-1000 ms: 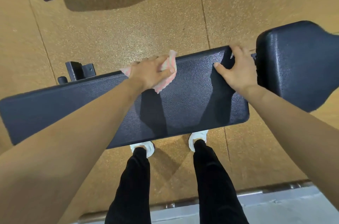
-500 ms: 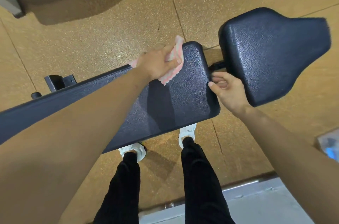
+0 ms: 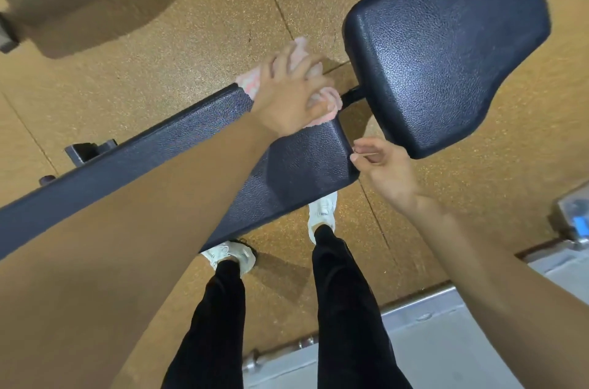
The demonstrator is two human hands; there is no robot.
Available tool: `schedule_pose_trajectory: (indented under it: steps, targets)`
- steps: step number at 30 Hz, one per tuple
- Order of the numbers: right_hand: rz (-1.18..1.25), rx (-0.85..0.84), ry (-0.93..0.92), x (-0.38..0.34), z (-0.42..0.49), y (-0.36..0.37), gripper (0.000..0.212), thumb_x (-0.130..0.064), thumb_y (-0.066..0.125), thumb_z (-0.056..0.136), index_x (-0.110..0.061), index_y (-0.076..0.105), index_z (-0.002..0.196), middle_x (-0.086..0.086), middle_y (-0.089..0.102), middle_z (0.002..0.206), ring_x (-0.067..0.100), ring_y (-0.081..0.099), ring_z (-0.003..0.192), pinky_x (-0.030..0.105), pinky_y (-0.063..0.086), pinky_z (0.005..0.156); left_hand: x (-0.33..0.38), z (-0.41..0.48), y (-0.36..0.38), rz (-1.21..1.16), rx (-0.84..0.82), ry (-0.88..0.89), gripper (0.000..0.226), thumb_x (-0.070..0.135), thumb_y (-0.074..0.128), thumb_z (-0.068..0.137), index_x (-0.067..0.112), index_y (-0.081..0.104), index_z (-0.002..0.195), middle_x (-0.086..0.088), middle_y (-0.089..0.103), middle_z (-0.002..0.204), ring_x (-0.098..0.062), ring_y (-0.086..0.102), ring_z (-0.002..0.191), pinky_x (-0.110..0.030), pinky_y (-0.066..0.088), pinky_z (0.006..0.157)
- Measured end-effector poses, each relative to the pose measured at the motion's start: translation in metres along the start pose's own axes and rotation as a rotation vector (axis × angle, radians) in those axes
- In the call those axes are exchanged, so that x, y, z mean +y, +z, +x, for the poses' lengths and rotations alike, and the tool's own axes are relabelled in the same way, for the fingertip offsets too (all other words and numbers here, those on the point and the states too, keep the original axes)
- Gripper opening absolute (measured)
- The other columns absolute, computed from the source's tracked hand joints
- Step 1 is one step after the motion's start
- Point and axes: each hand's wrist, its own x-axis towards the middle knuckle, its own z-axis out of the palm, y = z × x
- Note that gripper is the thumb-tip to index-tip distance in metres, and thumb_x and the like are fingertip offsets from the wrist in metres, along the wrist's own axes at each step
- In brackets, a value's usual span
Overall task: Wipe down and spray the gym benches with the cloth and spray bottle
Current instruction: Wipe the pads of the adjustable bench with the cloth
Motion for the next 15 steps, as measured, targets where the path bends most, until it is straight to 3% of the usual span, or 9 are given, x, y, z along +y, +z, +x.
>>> schedule_pose_trajectory:
  steps: [3,5,7,9,11,15]
  targets:
    - [-0.026,0.093,-0.054,-0.007,0.003,-0.004,0.026,-0.016,0.073,0.092,-0.013,0.071,0.118,0.002,0.072,0.108,-0.002,0.063,0.089,0.005,0.047,0.082,-0.005,-0.018,0.003,-0.046,0.011,0.057,0.066,0.057,0.052,0.098,0.037,0.035,0.158,0.001,0.01,0.173,-0.039,-0.004,0.158,-0.061,-0.003,0.124]
    - [-0.041,0.149,-0.128,-0.018,0.01,-0.002,0.028,-0.017,0.074,0.091,-0.011,0.071,0.118,0.003,0.072,0.109,-0.006,0.062,0.088,0.002,0.045,0.081,-0.009,-0.036,0.003,-0.167,0.11,0.049,0.072,0.05,0.058,0.097,0.027,0.034,0.16,-0.005,0.016,0.172,-0.039,0.007,0.158,-0.06,0.009,0.125]
    - [-0.082,0.191,-0.251,-0.036,0.021,0.004,0.029,-0.02,0.074,0.09,-0.012,0.071,0.118,0.003,0.069,0.112,0.0,0.062,0.088,0.007,0.047,0.084,-0.015,-0.06,0.005,-0.207,0.286,-0.04,0.068,0.044,0.061,0.097,0.019,0.041,0.157,-0.01,0.03,0.167,-0.041,0.028,0.151,-0.058,0.029,0.118]
    - [-0.141,0.225,-0.415,-0.057,0.038,0.014,0.032,-0.024,0.073,0.088,-0.013,0.07,0.118,0.001,0.064,0.115,0.011,0.063,0.099,0.023,0.052,0.094,-0.018,-0.089,0.007,-0.196,0.347,-0.234,0.065,0.042,0.062,0.097,0.015,0.045,0.153,-0.012,0.039,0.161,-0.04,0.04,0.141,-0.051,0.037,0.112]
    - [-0.194,0.203,-0.542,-0.082,0.058,0.026,0.041,-0.026,0.072,0.086,-0.014,0.067,0.125,0.001,0.06,0.124,0.018,0.06,0.116,0.037,0.048,0.104,-0.018,-0.118,0.012,-0.183,0.312,-0.417,0.067,0.044,0.065,0.093,0.014,0.046,0.15,-0.013,0.043,0.156,-0.04,0.043,0.135,-0.05,0.04,0.11]
    - [-0.431,-0.051,-0.522,-0.116,0.087,0.055,0.07,-0.037,0.072,0.089,-0.024,0.044,0.152,0.002,0.033,0.162,0.026,0.03,0.149,0.041,0.026,0.123,-0.021,-0.146,0.027,-0.182,0.186,-0.504,0.076,0.051,0.073,0.088,0.014,0.048,0.15,-0.008,0.04,0.16,-0.035,0.033,0.148,-0.053,0.038,0.116]
